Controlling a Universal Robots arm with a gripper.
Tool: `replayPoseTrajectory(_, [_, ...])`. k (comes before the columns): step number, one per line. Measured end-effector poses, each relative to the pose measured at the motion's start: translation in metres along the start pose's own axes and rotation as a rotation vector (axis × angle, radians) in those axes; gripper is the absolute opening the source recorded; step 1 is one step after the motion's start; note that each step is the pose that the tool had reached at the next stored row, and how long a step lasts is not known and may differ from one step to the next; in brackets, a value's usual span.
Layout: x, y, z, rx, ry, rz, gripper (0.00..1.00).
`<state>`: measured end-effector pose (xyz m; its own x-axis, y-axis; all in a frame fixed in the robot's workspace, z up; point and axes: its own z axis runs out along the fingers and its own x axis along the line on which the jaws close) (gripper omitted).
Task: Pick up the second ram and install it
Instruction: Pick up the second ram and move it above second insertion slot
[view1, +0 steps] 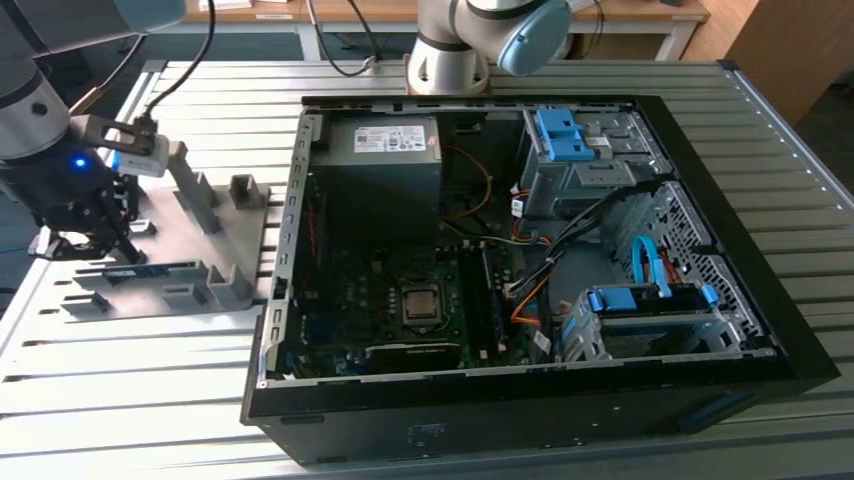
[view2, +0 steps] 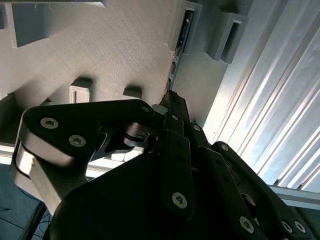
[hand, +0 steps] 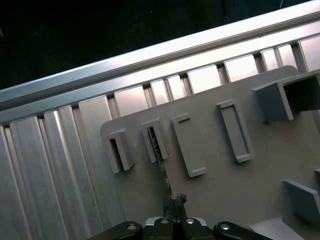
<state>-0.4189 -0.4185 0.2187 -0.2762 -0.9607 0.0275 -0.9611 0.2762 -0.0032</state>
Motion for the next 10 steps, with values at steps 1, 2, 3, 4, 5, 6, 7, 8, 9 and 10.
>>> replayPoseTrajectory(1, [0.0000, 0.0000, 0.0000, 0.0003, -0.0001, -0.005, 0.10])
replayPoseTrajectory(2, [0.0000, 0.0000, 0.0000, 0.0003, 0.0000, -0.011, 0.10])
replayPoseTrajectory(3, [0.0000, 0.0000, 0.0000, 0.0005, -0.0001, -0.016, 0.10])
replayPoseTrajectory(4, [0.0000, 0.0000, 0.0000, 0.0007, -0.0001, -0.022, 0.10])
replayPoseTrajectory(5, [0.0000, 0.0000, 0.0000, 0.0008, -0.0001, -0.029, 0.10])
replayPoseTrajectory(6, [0.0000, 0.0000, 0.0000, 0.0011, -0.0002, -0.036, 0.10])
replayPoseTrajectory(7, [0.0000, 0.0000, 0.0000, 0.0012, -0.0002, -0.042, 0.10])
replayPoseTrajectory(8, [0.0000, 0.0000, 0.0000, 0.0014, -0.0002, -0.050, 0.10])
replayPoseTrajectory(9, [0.0000, 0.0000, 0.0000, 0.0016, -0.0002, -0.056, 0.10])
replayPoseTrajectory(10, [0.0000, 0.0000, 0.0000, 0.0018, -0.0003, -0.063, 0.10])
